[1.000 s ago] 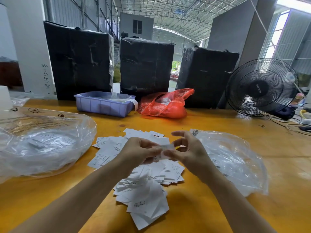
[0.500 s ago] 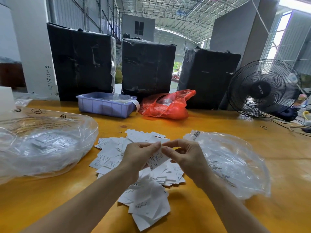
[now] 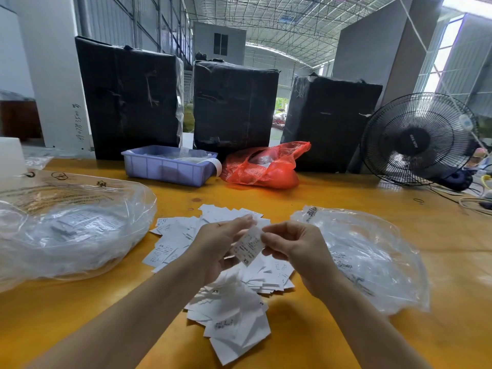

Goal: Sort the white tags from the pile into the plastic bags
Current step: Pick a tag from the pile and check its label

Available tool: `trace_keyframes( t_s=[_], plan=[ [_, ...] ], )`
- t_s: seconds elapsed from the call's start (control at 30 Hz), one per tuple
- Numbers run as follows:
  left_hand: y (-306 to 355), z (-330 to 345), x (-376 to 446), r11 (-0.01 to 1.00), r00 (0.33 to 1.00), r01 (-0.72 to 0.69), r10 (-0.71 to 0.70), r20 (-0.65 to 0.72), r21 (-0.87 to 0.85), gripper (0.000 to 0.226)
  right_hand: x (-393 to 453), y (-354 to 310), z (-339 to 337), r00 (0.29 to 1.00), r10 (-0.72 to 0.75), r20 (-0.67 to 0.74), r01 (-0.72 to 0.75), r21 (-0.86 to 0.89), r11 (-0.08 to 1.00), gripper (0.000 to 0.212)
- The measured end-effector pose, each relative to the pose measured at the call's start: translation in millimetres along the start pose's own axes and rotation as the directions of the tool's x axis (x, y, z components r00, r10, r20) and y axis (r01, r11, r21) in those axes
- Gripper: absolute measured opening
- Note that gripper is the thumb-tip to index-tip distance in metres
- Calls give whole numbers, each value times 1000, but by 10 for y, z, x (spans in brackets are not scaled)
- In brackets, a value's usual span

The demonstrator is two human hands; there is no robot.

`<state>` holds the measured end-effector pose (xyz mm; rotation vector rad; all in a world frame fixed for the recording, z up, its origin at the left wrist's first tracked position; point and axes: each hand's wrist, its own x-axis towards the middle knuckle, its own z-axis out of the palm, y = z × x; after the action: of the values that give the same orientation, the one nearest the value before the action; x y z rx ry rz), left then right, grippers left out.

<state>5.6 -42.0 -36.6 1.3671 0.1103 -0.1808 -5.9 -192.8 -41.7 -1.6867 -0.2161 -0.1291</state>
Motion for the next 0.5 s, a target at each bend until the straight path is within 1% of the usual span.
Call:
trace_keyframes(
  t_s=[0.07,0.13,0.2,0.3,0.37,0.4,0.47,0.5],
  plan=[
    [30,-54,24,995,1000,-2,-1,28,103,32,7,3,-27,999,33,-25,-33,22,999,7],
    [51,-128,35,978,996,-1,-18,88,209,35,11,5,-38,998,55,-29,-54,32,998,6],
    [67,-200,36,959,990,-11,-29,136,283,28,15,10,-29,997,68,-33,-67,36,997,6],
    [99,-272,51,943,988,-32,-20,151,331,19,25,32,-11,996,76,-42,-75,15,997,8],
    [158,-335,60,908,993,-60,11,121,414,15,27,40,-16,996,78,-35,-78,11,997,10],
    [202,-400,71,875,996,-76,42,82,478,14,24,39,-24,996,78,-30,-78,11,997,11],
    [333,-610,108,791,988,-104,152,-28,603,9,20,39,-43,997,70,-37,-70,1,998,11],
    [410,-753,124,751,969,-112,228,-97,650,7,21,40,-51,997,57,-48,-58,-20,998,11]
  ],
)
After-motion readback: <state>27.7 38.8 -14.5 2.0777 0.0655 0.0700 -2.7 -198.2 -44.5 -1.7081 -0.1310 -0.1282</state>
